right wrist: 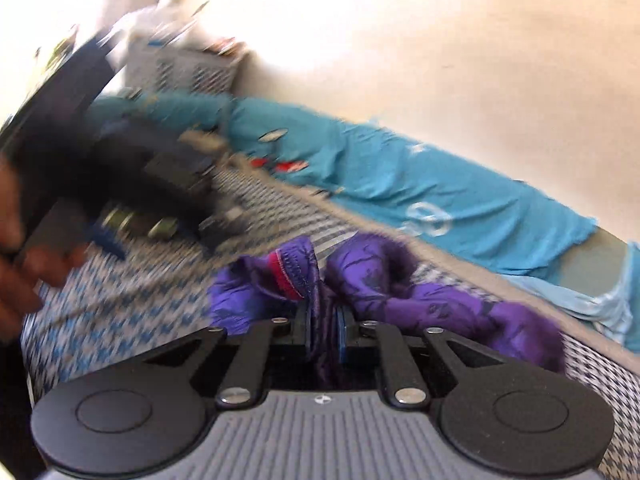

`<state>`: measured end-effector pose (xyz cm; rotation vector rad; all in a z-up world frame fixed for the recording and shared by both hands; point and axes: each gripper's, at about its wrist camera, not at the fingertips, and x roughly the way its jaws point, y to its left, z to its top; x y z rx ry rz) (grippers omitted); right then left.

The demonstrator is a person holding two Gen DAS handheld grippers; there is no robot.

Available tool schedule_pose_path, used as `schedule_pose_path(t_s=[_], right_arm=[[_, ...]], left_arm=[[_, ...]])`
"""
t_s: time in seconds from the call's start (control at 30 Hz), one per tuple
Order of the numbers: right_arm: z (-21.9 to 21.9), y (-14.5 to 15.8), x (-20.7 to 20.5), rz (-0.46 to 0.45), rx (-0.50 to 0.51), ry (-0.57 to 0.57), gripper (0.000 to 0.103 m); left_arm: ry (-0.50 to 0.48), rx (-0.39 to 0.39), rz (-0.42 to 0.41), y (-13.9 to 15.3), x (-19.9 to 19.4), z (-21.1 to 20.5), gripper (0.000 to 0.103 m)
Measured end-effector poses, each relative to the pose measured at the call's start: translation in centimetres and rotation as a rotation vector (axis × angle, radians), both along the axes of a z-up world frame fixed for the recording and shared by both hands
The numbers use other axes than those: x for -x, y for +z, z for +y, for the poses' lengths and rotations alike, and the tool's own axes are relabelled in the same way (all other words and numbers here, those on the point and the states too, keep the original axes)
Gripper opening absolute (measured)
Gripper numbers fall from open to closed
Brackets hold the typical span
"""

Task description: Fold clothes

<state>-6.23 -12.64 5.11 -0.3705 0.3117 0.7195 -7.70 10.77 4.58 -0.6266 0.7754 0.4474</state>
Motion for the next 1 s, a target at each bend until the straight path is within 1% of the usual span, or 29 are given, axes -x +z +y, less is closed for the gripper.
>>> schedule_pose_path(t_s=[0.07,0.23,0.4,0.57,0.8,0.83,0.9,1.0], right_arm=[[-1.5,1.2,-0.8,0.004,-0.053,-0.067,0.011],[-5.0,3.3,-2.8,-0.023,-0.138,-0.225,0.011],[-9.1,4.9,-4.5,-0.027,-0.197,-0.395,0.011],[-13.1,5.7,-5.9,-0.004,-0.244,-0.539,0.011],[-17.5,6.1,-6.4,-0.001,-0.250,-0.688,0.011],[-18.0,6.1,-6.4,-0.012,-0.242,-0.717,0.005],[-19.2,6.3,-6.4,-0.037,-0.224,-0.781,0.004],[-21.5,6.1,-6.5,0.008,-0.246,-0.850,0.004]], left_arm=[[-0.011,-0.002,0.003,-0.1,-0.1,-0.3,0.103],[-0.053,-0.003,0.006,-0.3,-0.5,-1.3,0.103],[-0.103,0.001,0.009,-0.4,-1.1,-2.7,0.103],[-0.161,-0.009,0.000,-0.4,-1.6,-4.1,0.103],[-0.204,-0.002,0.003,-0.7,-1.8,-5.4,0.103],[-0.208,0.000,0.004,-0.7,-1.9,-5.5,0.103],[-0.218,0.002,0.006,-0.8,-2.0,-5.7,0.103],[-0.232,-0.003,0.013,-0.9,-2.2,-6.1,0.103]])
